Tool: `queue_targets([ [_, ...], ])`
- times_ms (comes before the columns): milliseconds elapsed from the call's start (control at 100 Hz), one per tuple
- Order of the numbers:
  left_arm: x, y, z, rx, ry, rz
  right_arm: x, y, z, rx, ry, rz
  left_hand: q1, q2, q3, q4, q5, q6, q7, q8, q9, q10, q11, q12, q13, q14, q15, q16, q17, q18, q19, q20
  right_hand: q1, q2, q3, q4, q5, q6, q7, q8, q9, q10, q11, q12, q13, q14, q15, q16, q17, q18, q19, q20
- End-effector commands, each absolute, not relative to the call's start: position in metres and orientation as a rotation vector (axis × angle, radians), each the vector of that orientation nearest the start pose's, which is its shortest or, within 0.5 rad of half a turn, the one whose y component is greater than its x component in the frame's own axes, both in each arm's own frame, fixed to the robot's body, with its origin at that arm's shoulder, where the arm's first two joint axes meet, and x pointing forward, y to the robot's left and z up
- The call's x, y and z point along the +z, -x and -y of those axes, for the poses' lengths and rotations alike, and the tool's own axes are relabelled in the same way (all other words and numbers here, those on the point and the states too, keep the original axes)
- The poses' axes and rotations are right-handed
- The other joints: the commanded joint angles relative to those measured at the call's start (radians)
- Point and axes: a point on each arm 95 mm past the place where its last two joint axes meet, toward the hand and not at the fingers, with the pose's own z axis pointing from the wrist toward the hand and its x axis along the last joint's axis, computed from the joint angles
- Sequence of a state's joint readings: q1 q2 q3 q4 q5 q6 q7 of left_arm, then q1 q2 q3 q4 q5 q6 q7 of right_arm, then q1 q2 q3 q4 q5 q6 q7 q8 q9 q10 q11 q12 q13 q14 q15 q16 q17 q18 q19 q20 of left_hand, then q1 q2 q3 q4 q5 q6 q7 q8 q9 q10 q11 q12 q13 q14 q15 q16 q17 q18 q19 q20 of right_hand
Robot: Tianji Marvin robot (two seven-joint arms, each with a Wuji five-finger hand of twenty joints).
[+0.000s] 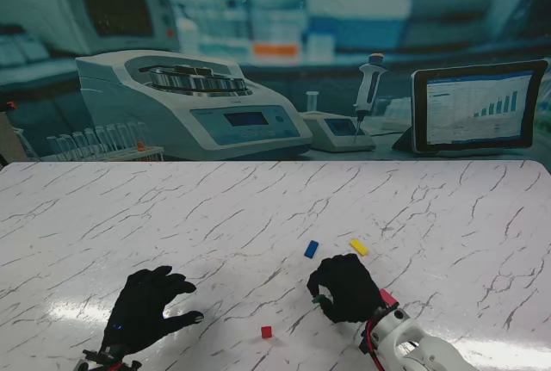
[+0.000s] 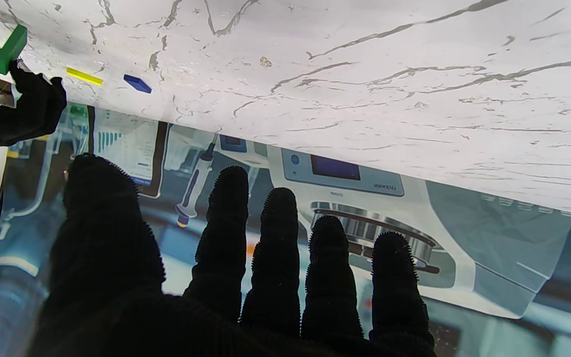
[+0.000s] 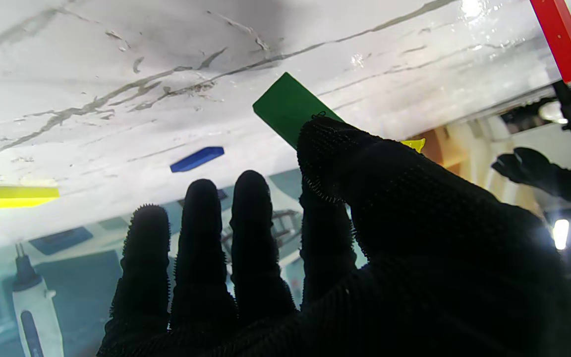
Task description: Arrange dominoes in a row
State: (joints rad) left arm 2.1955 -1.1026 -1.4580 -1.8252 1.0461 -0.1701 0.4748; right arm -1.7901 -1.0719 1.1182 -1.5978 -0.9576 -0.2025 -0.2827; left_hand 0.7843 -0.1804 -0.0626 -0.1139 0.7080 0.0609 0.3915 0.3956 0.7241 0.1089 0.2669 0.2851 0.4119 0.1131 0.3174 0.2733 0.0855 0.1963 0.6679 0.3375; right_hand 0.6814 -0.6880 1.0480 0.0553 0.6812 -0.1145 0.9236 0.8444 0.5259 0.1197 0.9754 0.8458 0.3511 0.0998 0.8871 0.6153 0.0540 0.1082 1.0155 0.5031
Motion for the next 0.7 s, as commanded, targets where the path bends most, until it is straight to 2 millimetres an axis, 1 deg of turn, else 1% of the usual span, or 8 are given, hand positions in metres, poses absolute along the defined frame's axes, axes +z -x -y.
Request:
queue_targets([
  [0,-0.363,-0.223,-0.038,-1.660,1.229,-1.293,-0.391,-0.296,-0.042,1.795,-1.237,-1.560,0.004,0.025,-0.008,-0.001,0.008,-0.007,-0.002,0.015,0.018,0.000,0.015,0.014,0.021,-0.014,0.003,0.017,-0.006,0.020,0.027,0.022,-0.011,0.003,0.019,0.000,0.015,-0.011,0.019,0.013,0.056,-0.022,0.040,0.050,0.039,-0.012,0.055,0.039,0.015,0.072,0.040,0.011],
  [60,-0.363,-0.223,-0.038,-1.659,1.230,-1.294,-0.391,-0.296,-0.043,1.803,-1.242,-1.549,0.005,0.025,-0.008,-0.001,0.008,-0.006,-0.002,0.015,0.018,0.000,0.015,0.014,0.023,-0.013,0.003,0.017,-0.007,0.026,0.029,0.023,-0.002,0.032,-0.001,0.024,-0.010,-0.006,0.027,0.032,0.107,-0.044,0.065,0.074,0.082,-0.025,0.075,0.060,0.023,0.070,0.049,0.002],
  [110,-0.363,-0.223,-0.038,-1.658,1.229,-1.294,-0.391,-0.296,-0.044,1.810,-1.246,-1.544,0.004,0.025,-0.008,-0.001,0.007,-0.008,-0.002,0.015,0.019,0.000,0.015,0.014,0.022,-0.015,0.002,0.018,-0.008,0.026,0.031,0.024,0.001,0.044,-0.008,0.033,-0.020,0.002,0.035,0.039,0.142,-0.057,0.063,0.063,0.108,-0.035,0.075,0.063,0.021,0.068,0.050,-0.002],
  [190,-0.363,-0.223,-0.038,-1.659,1.229,-1.293,-0.392,-0.295,-0.045,1.820,-1.249,-1.531,0.004,0.025,-0.008,-0.001,0.007,-0.008,-0.002,0.015,0.018,-0.001,0.014,0.014,0.021,-0.016,0.001,0.018,-0.008,0.026,0.033,0.025,0.001,0.068,-0.016,0.050,-0.044,0.037,0.057,0.047,0.231,-0.077,0.034,0.011,0.154,-0.051,0.053,0.051,0.014,0.062,0.048,-0.010],
  [290,-0.363,-0.223,-0.038,-1.656,1.227,-1.295,-0.392,-0.294,-0.047,1.828,-1.248,-1.509,0.003,0.025,-0.008,-0.001,0.007,-0.008,-0.002,0.016,0.018,-0.001,0.014,0.014,0.021,-0.014,0.001,0.018,-0.008,0.027,0.034,0.026,-0.018,0.085,-0.010,0.080,-0.065,0.086,0.094,0.050,0.331,-0.113,-0.021,-0.088,0.208,-0.065,0.000,0.013,-0.010,0.056,0.045,-0.024],
  [430,-0.363,-0.223,-0.038,-1.655,1.228,-1.296,-0.394,-0.293,-0.049,1.835,-1.256,-1.493,0.003,0.024,-0.008,-0.001,0.008,-0.008,-0.002,0.016,0.018,-0.002,0.014,0.014,0.020,-0.015,0.000,0.018,-0.009,0.029,0.035,0.026,-0.038,0.093,0.007,0.126,-0.090,0.132,0.156,0.031,0.396,-0.124,-0.021,-0.211,0.266,-0.076,-0.033,-0.026,-0.017,0.044,0.062,-0.039],
  [610,-0.362,-0.222,-0.038,-1.655,1.224,-1.298,-0.395,-0.292,-0.053,1.844,-1.254,-1.484,0.004,0.023,-0.008,-0.001,0.009,-0.008,-0.001,0.016,0.018,-0.001,0.014,0.014,0.019,-0.016,-0.001,0.018,-0.009,0.021,0.035,0.026,-0.049,0.085,0.034,0.149,-0.108,0.164,0.221,-0.017,0.432,-0.137,0.002,-0.292,0.310,-0.082,-0.029,-0.042,0.002,0.030,0.098,-0.045],
  [690,-0.362,-0.222,-0.038,-1.655,1.222,-1.299,-0.395,-0.291,-0.055,1.848,-1.251,-1.480,0.004,0.023,-0.008,-0.001,0.008,-0.010,-0.001,0.016,0.019,-0.003,0.015,0.014,0.020,-0.016,0.000,0.018,-0.009,0.020,0.034,0.025,-0.052,0.086,0.041,0.157,-0.113,0.170,0.233,-0.022,0.435,-0.139,0.007,-0.302,0.313,-0.085,-0.026,-0.043,0.005,0.025,0.104,-0.046],
])
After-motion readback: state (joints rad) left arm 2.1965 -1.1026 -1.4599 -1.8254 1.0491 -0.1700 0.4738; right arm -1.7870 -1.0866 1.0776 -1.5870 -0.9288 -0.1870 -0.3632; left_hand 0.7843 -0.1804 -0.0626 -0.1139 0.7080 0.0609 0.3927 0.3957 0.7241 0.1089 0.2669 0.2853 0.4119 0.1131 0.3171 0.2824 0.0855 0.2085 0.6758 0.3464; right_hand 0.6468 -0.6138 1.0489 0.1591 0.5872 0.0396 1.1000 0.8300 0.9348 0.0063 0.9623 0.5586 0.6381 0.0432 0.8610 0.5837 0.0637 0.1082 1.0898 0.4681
